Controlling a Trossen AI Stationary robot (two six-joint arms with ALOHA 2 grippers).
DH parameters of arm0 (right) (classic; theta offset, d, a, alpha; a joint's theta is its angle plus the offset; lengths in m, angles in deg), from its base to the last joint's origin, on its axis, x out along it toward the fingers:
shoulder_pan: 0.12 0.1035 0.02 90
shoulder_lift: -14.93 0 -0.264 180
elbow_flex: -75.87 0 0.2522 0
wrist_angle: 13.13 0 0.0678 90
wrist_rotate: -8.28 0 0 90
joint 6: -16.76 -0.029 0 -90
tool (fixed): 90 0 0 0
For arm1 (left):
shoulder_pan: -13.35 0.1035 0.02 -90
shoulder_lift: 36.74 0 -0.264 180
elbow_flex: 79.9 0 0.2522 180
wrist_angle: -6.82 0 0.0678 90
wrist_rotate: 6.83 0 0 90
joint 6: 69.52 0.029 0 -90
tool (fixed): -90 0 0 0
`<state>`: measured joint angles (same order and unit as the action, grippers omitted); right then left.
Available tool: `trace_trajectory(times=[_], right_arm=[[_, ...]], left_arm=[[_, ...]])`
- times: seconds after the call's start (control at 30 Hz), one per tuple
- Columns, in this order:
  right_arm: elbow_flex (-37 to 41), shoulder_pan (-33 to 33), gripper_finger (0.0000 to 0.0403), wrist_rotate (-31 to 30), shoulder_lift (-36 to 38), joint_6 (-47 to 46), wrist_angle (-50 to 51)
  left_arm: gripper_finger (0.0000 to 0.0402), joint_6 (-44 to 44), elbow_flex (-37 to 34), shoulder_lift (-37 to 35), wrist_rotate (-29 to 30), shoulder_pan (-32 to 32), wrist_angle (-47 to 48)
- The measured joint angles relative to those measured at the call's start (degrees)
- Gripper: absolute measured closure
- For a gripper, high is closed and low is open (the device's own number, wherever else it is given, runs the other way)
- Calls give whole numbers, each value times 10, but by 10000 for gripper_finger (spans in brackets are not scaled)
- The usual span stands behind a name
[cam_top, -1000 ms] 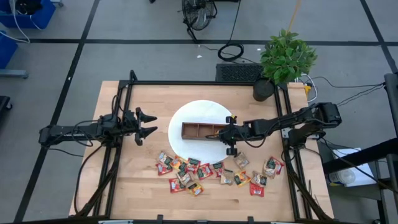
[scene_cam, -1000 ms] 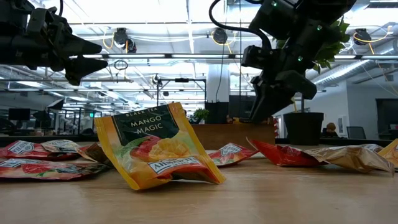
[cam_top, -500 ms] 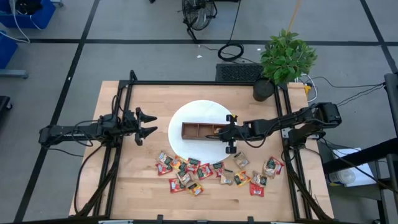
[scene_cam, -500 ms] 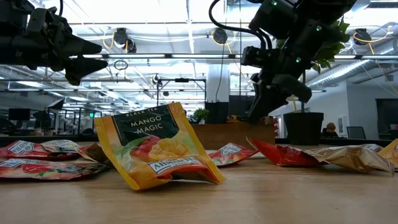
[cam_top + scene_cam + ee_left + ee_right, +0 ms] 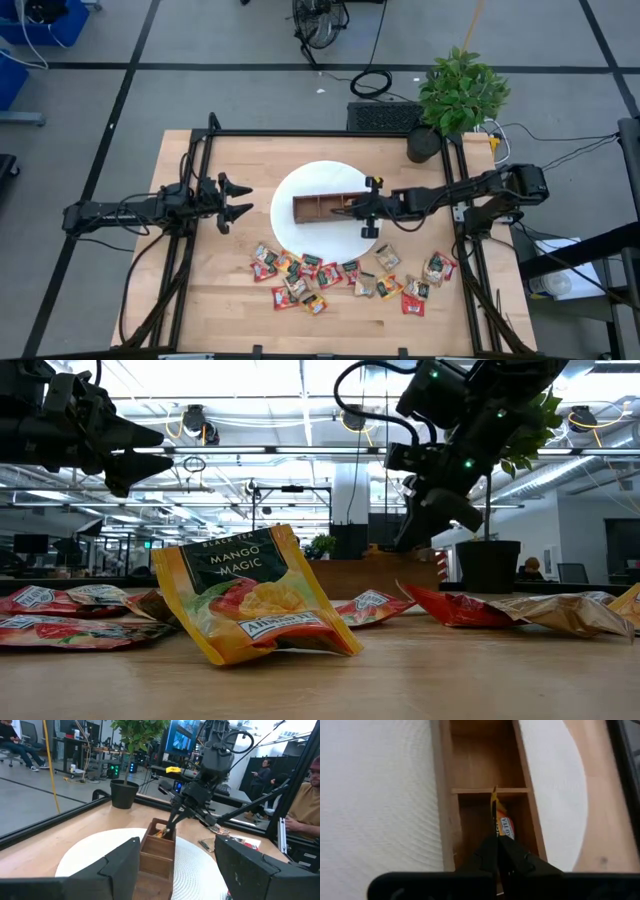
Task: Pick & Place Tea
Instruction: Put the yellow tea bag into the right section of the wooden organizer
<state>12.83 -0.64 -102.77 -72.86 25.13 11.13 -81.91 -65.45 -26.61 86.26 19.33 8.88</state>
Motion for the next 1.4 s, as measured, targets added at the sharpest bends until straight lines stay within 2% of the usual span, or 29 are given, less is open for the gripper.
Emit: trace_trajectory(times=[0.5, 0.8, 1.0, 1.23, 1.4], right_arm=[[0, -7, 403, -35, 0, 41, -33], [0, -8, 403, -107, 0, 77, -37], [0, -22, 403, -102, 0, 75, -38], [0, -47, 403, -45, 0, 74, -49], [0, -52, 403, -43, 0, 74, -60]], left_arm=[[149, 0, 0, 0, -1, 0, 16], [149, -3, 0, 0, -2, 0, 16], [149, -3, 0, 0, -2, 0, 16], [149, -4, 0, 0, -2, 0, 16], [149, -4, 0, 0, -2, 0, 16]])
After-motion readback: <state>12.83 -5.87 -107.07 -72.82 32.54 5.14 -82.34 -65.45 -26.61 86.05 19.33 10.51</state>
